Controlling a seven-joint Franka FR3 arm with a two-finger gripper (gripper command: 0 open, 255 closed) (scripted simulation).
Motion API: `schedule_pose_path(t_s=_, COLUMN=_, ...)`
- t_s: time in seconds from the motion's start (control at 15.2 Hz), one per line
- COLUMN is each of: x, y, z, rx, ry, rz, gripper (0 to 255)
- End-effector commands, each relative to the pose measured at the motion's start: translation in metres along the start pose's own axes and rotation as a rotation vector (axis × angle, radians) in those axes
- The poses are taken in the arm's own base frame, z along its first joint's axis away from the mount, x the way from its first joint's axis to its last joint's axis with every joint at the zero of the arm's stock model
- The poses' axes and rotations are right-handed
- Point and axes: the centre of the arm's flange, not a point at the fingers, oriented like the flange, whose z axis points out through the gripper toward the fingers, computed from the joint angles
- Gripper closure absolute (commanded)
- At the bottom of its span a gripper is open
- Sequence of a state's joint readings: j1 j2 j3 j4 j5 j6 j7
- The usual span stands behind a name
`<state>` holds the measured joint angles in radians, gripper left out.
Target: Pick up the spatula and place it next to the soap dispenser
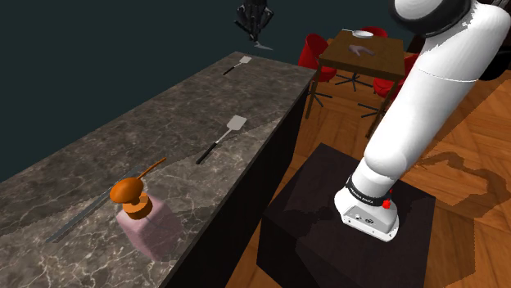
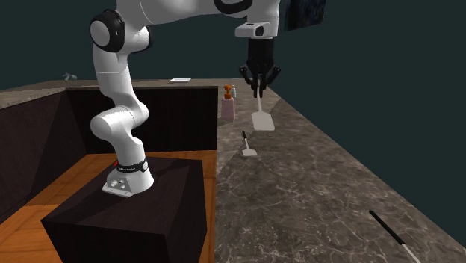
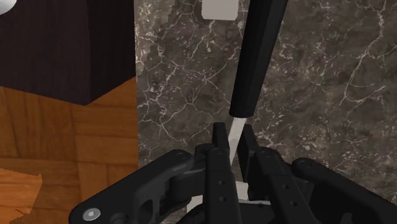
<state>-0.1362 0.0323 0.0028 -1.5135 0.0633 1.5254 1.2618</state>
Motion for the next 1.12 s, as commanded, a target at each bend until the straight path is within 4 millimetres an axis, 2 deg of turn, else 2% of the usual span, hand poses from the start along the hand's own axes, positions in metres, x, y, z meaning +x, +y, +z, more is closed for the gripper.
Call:
schedule_pose_path(t_s=0.0, x=-0.026, y=0.002, z=0.0, rx=0.0, ry=0.0, rz=0.001, gripper=255)
schedule_pose_path(t_s=1.06, x=-0.236, y=0.01, z=0.014, rx=0.0, ry=0.0, rz=0.001, gripper=255)
